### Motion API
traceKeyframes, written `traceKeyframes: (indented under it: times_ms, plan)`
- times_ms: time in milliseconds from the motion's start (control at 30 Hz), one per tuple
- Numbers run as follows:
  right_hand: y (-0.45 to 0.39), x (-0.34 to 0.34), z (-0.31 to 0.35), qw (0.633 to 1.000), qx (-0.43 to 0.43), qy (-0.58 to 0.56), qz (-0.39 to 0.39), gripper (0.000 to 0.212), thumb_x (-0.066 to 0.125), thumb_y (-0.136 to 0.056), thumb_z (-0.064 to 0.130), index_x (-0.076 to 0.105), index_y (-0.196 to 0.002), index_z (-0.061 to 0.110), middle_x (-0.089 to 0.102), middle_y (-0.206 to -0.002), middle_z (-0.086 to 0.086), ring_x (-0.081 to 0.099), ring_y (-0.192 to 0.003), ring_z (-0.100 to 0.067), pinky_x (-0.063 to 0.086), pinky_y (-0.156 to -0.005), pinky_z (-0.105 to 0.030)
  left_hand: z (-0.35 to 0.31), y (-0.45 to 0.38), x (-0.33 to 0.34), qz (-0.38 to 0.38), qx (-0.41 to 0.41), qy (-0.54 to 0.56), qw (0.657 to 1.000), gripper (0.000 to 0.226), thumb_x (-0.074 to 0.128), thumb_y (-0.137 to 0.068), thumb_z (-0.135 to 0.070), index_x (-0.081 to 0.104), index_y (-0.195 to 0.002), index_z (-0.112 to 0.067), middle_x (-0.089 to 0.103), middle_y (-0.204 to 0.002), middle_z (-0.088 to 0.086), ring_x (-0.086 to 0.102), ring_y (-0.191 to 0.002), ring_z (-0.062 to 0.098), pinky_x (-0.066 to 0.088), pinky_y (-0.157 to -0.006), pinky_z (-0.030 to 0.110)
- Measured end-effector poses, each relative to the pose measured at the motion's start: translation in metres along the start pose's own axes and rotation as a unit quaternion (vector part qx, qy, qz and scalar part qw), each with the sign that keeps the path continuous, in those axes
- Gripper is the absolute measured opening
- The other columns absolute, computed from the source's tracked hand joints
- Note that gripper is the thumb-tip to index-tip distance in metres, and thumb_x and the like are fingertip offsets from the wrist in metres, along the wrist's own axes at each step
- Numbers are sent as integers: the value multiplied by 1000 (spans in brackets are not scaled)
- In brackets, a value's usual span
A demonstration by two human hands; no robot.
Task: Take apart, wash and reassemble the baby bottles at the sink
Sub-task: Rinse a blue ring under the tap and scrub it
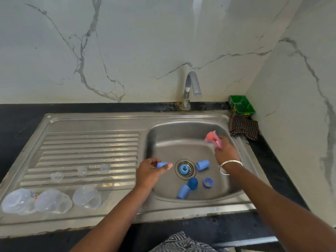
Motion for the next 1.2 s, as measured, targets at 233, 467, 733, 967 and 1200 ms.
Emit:
traceKeyframes:
  times_ms: [233,467,733,967,1200]
  plan:
    - [-66,-46,-44,993,2,111,-44,62,45,-83,17,38,-145,17,54,-117,-23,53,-102,-40,39,-89,-40,-2,-10,43,19,3,6,1000,56,93,-41,-49,75,-85,-19,75,-75,-4,73,-79,14,54,-76,29]
    - [-108,-72,-77,984,11,168,-54,76,66,-85,18,27,-150,8,46,-129,-28,49,-112,-43,37,-98,-42,-27,-19,85,7,2,35,999,30,95,-61,-25,75,-82,-16,76,-75,-2,68,-68,3,48,-71,24]
    - [-134,-60,-115,986,8,148,-80,78,69,-83,23,30,-149,22,50,-120,-21,52,-103,-42,41,-94,-45,-34,-47,121,-13,-17,20,1000,47,91,-47,-54,75,-83,-28,74,-78,5,73,-81,18,56,-90,49]
    - [-131,-54,-101,968,17,197,-158,76,67,-72,28,40,-143,23,47,-130,-19,45,-120,-41,34,-100,-53,-47,-66,142,-40,-3,19,999,44,90,-46,-52,71,-81,-34,74,-76,2,73,-80,20,57,-86,52]
    - [-140,-13,-24,955,-246,42,-163,37,55,-89,29,65,-119,9,61,-119,-15,59,-108,-33,47,-91,-41,-65,-93,149,-51,26,11,998,53,96,-56,-24,65,-99,-26,76,-91,-3,73,-89,15,58,-86,41]
Point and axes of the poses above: each hand's wrist, its own y-axis away from the middle knuckle, its own x-axis out of the palm, z = x × y, the point moved 3 cm from there along -y, towards the middle knuckle
